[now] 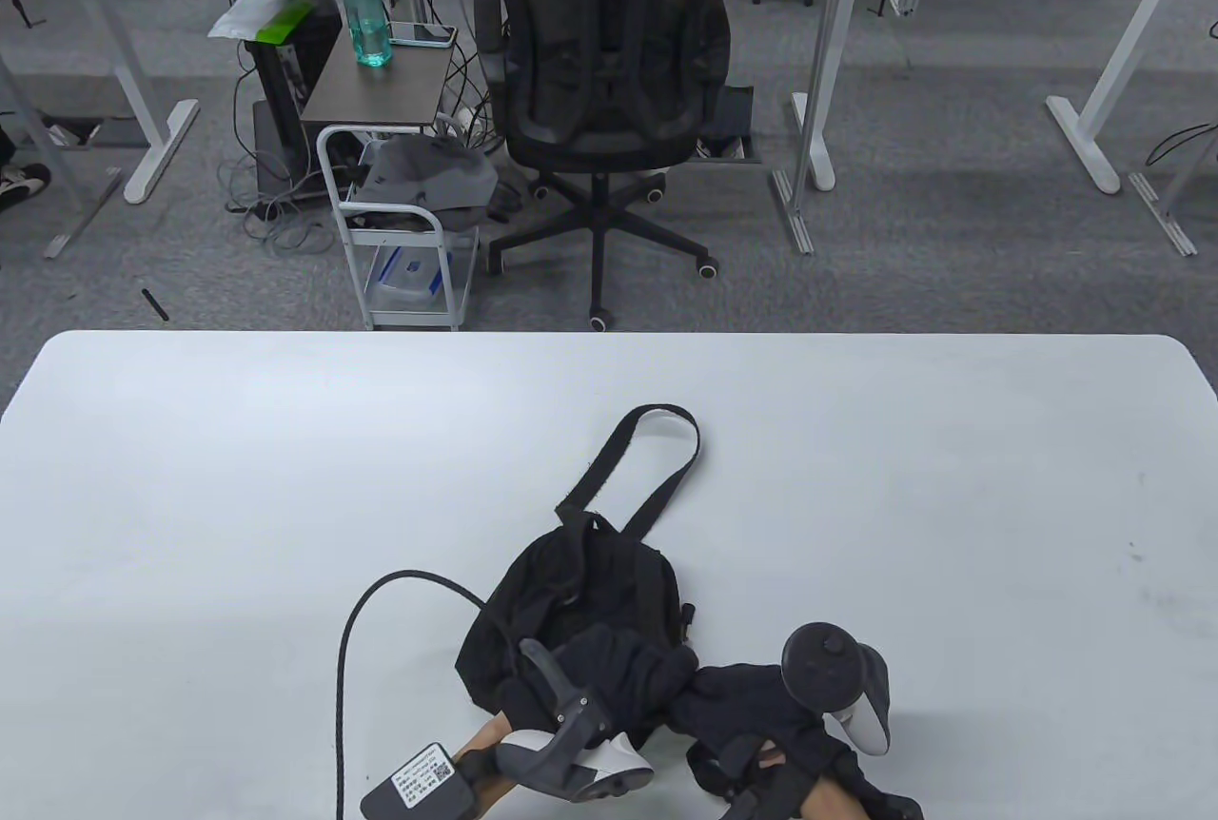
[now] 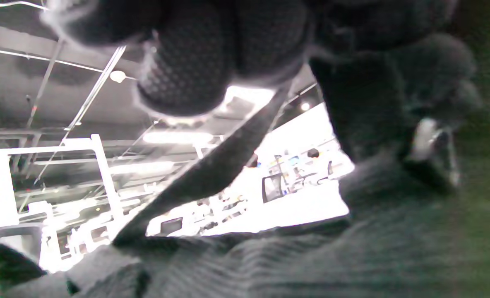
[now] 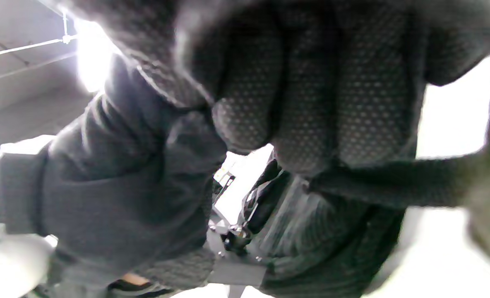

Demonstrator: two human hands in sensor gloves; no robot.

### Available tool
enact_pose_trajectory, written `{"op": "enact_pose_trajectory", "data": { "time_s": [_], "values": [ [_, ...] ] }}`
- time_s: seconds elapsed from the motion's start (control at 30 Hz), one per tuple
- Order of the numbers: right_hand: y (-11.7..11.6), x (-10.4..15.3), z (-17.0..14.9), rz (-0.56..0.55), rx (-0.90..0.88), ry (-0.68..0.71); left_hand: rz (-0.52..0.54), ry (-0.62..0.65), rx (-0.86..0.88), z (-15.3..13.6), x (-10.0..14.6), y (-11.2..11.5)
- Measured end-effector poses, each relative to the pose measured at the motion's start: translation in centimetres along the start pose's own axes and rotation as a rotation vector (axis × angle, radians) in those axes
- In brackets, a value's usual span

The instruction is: Pull shoulder strap to tighten

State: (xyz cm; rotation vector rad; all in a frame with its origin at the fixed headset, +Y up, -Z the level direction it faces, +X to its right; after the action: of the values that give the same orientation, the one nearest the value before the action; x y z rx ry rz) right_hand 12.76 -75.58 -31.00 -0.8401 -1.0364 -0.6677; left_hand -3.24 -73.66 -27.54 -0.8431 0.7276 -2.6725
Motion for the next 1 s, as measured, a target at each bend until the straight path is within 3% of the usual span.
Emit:
{"op": "enact_pose_trajectory", "data": {
  "time_s": [0.43,0.77,1.0],
  "values": [
    [0.0,-0.2,-0.6,0.062,-0.027,-0.046,-0.063,-0.049,0.014,-2.4,0.4,1.6],
    [-0.3,-0.2,-0.5,0.045,-0.055,-0.039,0.001,0.005,-0.004,-0.1,0.1,-0.3],
    [-0.3,-0.2,-0.3,0.037,-0.015,-0.028,-0.018,0.012,0.0,0.0,0.1,0.4]
  ]
}}
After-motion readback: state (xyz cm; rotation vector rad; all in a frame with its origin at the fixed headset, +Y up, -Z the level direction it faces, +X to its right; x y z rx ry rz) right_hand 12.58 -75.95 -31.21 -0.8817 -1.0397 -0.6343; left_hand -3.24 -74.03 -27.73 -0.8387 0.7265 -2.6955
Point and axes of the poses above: the tracker on the back of each hand, its own z axis roughly to the thumb side, its own x axis roughly from the fingertips to the wrist, y = z × x, the point moved 2 cm from there along -x, roughly from the wrist to the fingertips, and after that the axes turned 3 degrees about -z, right-handed, at the moved point
